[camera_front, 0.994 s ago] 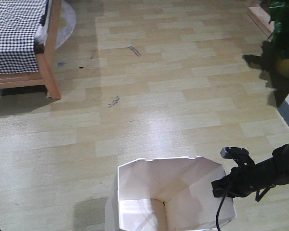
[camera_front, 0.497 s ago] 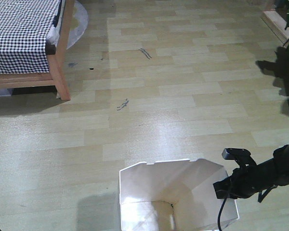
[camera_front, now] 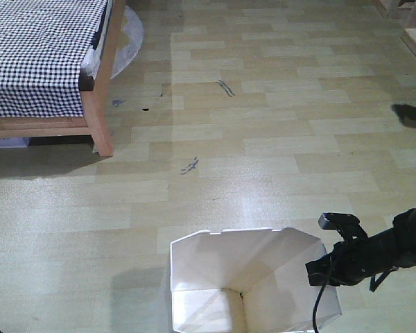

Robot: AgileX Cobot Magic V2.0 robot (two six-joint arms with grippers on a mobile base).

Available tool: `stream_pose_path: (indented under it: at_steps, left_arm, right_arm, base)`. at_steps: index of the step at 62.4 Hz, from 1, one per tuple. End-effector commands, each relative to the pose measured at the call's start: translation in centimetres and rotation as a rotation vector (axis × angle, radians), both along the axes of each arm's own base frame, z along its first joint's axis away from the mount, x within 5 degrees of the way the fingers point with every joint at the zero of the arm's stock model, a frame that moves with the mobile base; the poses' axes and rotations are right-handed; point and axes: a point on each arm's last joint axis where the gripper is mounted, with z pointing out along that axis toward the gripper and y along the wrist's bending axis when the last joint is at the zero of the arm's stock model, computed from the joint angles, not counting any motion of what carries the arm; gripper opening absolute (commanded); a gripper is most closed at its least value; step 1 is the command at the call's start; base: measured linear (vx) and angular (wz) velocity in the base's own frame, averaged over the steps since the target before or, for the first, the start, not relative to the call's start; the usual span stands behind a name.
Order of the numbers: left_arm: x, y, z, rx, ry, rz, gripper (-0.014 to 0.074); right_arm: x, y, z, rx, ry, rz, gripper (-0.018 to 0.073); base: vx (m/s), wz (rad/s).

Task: Move trash bin to bedside with robot
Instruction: 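Drive the base toward the bed, holding the bin with the right gripper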

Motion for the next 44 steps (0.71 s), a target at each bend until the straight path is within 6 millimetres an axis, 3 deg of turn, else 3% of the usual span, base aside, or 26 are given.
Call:
stream_pose_path:
  at_steps: [1, 44]
  left_arm:
    - [-0.07, -0.05, 0.36, -0.022, -0.077, -0.009, -0.0006]
    - [-0.07, -0.05, 0.36, -0.022, -0.077, -0.009, -0.0006]
  right_arm:
    - [1.10, 1.42, 2.71, 0.211, -0.092, 0.002, -0.0005]
    - [1.10, 1.42, 2.71, 0.211, -0.092, 0.002, -0.0005]
  base:
    - [0.25, 0.05]
    - [0.27, -0.03]
